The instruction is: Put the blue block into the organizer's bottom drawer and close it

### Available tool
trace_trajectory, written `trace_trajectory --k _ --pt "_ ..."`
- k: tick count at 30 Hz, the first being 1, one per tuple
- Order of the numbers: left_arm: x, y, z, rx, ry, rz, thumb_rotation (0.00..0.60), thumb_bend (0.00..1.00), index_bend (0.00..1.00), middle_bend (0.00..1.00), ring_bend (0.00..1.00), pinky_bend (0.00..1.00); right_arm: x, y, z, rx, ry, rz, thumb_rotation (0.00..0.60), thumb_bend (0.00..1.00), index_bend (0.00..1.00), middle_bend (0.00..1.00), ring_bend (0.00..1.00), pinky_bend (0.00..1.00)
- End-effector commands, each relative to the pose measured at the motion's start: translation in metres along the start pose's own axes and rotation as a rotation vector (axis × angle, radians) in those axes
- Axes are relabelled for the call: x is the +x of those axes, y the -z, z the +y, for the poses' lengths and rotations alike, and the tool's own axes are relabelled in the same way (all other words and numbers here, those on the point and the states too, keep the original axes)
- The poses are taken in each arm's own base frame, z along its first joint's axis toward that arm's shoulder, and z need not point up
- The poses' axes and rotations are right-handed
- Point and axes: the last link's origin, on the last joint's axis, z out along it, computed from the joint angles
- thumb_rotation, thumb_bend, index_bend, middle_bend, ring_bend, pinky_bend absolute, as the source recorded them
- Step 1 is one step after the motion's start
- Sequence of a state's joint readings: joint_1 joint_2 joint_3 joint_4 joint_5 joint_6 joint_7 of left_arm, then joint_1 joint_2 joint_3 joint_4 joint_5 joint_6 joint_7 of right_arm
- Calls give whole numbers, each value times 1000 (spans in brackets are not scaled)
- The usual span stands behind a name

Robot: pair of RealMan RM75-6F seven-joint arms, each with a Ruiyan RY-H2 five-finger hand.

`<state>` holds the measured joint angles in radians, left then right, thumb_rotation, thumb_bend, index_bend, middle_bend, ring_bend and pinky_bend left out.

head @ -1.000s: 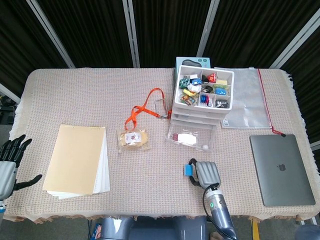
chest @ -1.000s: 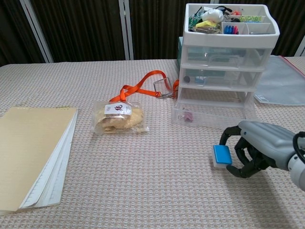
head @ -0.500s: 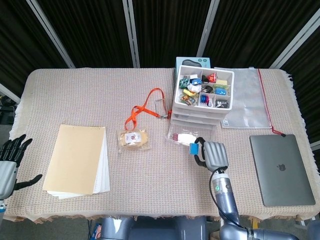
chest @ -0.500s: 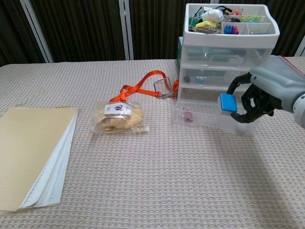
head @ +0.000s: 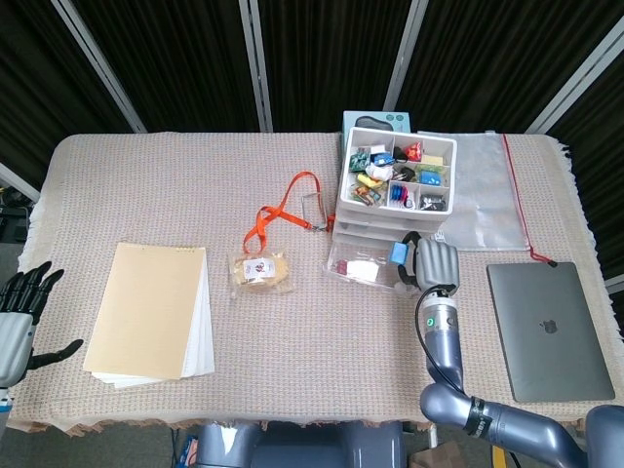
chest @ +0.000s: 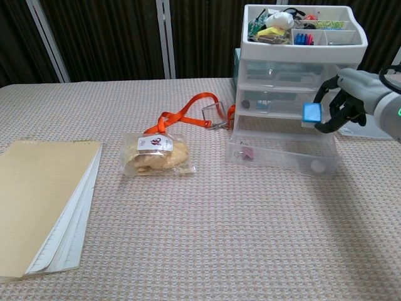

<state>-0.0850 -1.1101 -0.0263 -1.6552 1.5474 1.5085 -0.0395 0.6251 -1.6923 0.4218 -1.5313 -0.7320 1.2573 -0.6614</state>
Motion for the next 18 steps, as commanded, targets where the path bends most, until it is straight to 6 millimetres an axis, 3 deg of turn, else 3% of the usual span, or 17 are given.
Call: trace_trajectory --k 1,6,10,15,18 --pt "0 0 0 0 0 -2 600 137 78 0 0 0 -4 1 1 5 11 -9 600 179 317 729 761 716" --pt "0 1 0 1 2 -2 600 138 78 0 0 0 -6 6 2 15 22 -9 600 166 223 665 712 715" --pt "0 1 0 0 1 0 600 138 79 0 0 0 -4 12 1 30 10 -3 600 165 210 584 622 691" --pt "0 1 1 -2 1 1 600 137 78 0 0 0 2 30 1 108 -3 7 600 165 216 438 441 554" --pt "0 1 0 -2 -3 5 600 136 78 0 0 0 3 49 3 205 -10 15 600 172 218 332 297 398"
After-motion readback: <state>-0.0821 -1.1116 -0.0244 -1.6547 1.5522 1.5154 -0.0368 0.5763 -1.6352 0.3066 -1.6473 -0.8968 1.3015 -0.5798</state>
